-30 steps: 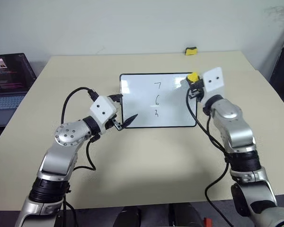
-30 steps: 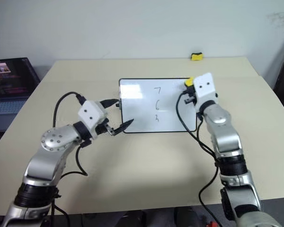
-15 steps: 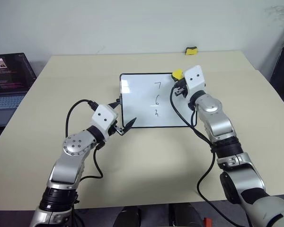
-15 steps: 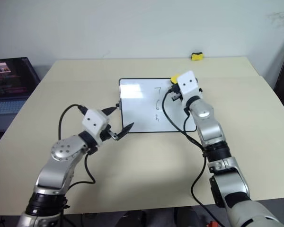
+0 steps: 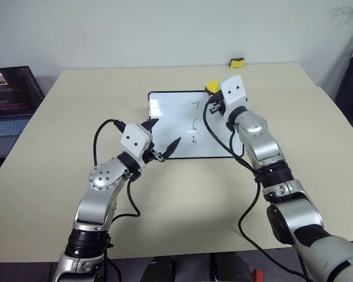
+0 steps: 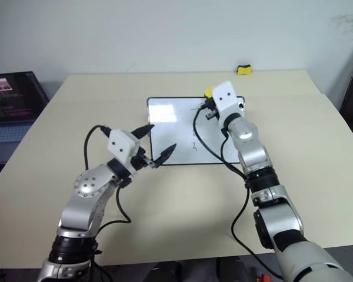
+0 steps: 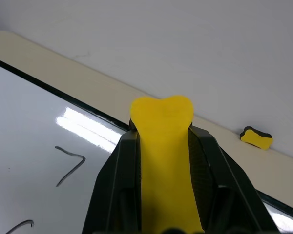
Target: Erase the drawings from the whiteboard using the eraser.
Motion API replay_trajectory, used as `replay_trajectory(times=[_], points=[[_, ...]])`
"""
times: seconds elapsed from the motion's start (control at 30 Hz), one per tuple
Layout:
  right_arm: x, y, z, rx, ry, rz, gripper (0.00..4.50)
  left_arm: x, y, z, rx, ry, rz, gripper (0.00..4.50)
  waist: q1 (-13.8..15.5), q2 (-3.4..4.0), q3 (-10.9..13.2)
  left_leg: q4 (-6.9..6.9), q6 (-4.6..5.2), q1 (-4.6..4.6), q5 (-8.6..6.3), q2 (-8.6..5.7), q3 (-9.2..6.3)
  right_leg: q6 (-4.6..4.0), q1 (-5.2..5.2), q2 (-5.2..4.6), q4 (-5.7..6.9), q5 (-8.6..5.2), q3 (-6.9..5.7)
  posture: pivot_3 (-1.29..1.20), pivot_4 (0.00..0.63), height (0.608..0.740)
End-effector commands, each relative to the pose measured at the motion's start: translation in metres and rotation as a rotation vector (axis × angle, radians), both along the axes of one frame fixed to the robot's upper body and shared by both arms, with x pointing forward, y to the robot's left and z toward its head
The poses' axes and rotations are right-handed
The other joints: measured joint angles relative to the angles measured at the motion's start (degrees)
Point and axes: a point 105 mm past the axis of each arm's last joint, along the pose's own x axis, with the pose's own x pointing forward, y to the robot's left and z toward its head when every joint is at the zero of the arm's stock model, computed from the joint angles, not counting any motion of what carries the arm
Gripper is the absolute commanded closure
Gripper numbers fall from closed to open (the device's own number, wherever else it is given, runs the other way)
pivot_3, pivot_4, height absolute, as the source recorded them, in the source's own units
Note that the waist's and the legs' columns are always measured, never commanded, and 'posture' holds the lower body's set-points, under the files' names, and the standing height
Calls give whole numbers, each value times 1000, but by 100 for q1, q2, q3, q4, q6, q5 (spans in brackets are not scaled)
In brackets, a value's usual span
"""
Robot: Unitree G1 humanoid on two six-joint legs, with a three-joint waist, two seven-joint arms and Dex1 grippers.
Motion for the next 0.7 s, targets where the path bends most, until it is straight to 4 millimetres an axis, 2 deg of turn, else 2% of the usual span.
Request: replay_trajectory(times=[0.03, 0.27, 0.47, 0.7], points=[[-1, 3, 23, 18, -75, 6, 3515, 0, -5, 14, -16, -56, -25, 0, -6, 0, 0, 0, 0, 0, 0, 0, 0, 0, 0, 0, 0, 0, 0, 0, 150, 740], [4, 7, 20, -2, -61, -6, 3515, 6, 1, 19, -11, -71, -7, 0, -23, 0, 0, 0, 0, 0, 0, 0, 0, 0, 0, 0, 0, 0, 0, 0, 150, 740], [2, 25, -8, -82, -5, 32, 3515, 8, 9, 23, 2, -84, 17, 0, -111, 0, -1, 1, -1, 1, 0, 0, 1, 0, -1, 0, 3, 0, 2, 0, 150, 740], [1, 33, -29, -156, 42, 56, 3515, 8, 15, 24, 11, -87, 35, 0, -123, 0, -5, 4, -1, 7, 1, 1, 1, -2, 2, 1, 9, 1, 2, 0, 150, 740]])
